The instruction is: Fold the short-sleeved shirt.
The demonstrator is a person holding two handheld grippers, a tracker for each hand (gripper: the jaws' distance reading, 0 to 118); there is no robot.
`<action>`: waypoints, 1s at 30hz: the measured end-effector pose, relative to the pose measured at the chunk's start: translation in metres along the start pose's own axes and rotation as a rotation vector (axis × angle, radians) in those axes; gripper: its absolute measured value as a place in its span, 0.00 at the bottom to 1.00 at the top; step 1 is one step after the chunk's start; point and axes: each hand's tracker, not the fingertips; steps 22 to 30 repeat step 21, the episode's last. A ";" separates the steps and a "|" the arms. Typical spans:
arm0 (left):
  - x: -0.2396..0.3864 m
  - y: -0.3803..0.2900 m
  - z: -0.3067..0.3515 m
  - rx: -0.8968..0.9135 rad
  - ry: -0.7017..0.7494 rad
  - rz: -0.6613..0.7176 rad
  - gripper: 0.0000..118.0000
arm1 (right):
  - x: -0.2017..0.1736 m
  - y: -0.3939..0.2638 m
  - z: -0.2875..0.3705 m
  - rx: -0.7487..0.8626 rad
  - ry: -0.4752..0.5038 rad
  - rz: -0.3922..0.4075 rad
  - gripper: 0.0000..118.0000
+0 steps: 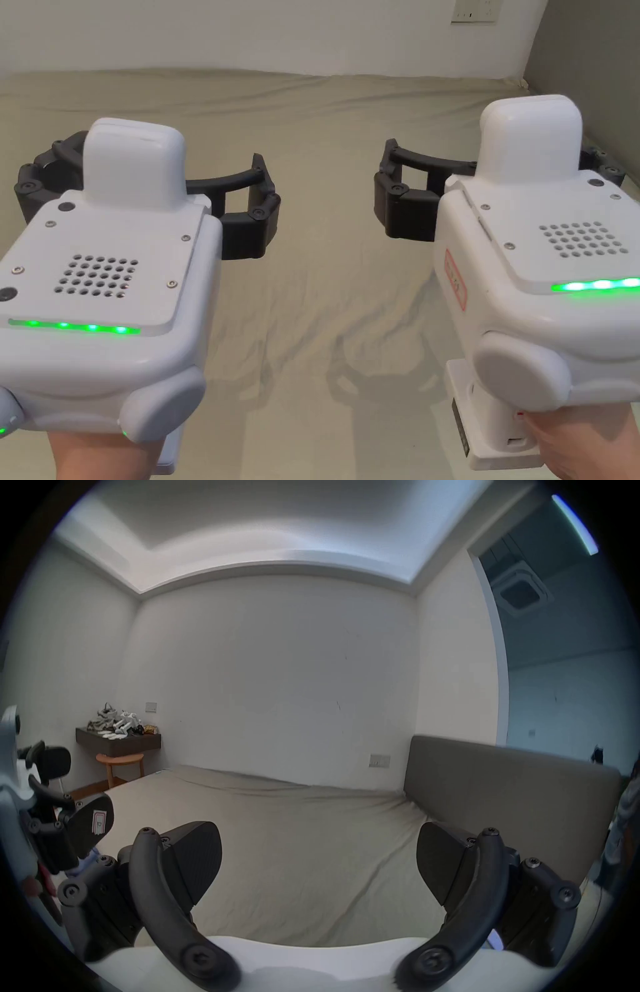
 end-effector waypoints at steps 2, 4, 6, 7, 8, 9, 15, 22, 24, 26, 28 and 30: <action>0.001 0.000 0.000 0.001 0.001 0.001 1.00 | -0.007 0.000 0.002 0.002 -0.008 0.033 0.97; 0.001 0.000 -0.001 0.004 0.004 0.001 1.00 | -0.011 0.000 0.004 0.013 -0.010 0.037 0.97; 0.002 0.000 -0.001 0.005 0.004 -0.002 1.00 | -0.008 -0.003 0.001 0.016 -0.006 0.037 0.97; 0.002 0.000 0.000 0.006 0.005 -0.004 1.00 | -0.007 -0.003 0.000 0.015 -0.002 0.034 0.97; 0.002 0.000 -0.001 0.007 0.006 -0.009 1.00 | -0.006 -0.003 0.000 0.014 0.000 0.031 0.97; 0.002 0.000 -0.002 0.007 0.008 -0.012 1.00 | -0.006 -0.003 -0.001 0.014 0.001 0.027 0.97; 0.001 0.001 -0.001 0.010 0.013 -0.009 1.00 | -0.010 0.000 0.001 0.017 0.003 0.016 0.97; 0.001 0.001 -0.002 0.013 0.012 -0.011 1.00 | -0.006 -0.004 -0.002 0.022 0.007 0.013 0.97; 0.001 0.001 -0.002 0.013 0.012 -0.011 1.00 | -0.006 -0.004 -0.002 0.022 0.007 0.013 0.97; 0.001 0.001 -0.002 0.013 0.012 -0.011 1.00 | -0.006 -0.004 -0.002 0.022 0.007 0.013 0.97; 0.001 0.001 -0.002 0.013 0.012 -0.011 1.00 | -0.006 -0.004 -0.002 0.022 0.007 0.013 0.97; 0.001 0.001 -0.002 0.013 0.012 -0.011 1.00 | -0.006 -0.004 -0.002 0.022 0.007 0.013 0.97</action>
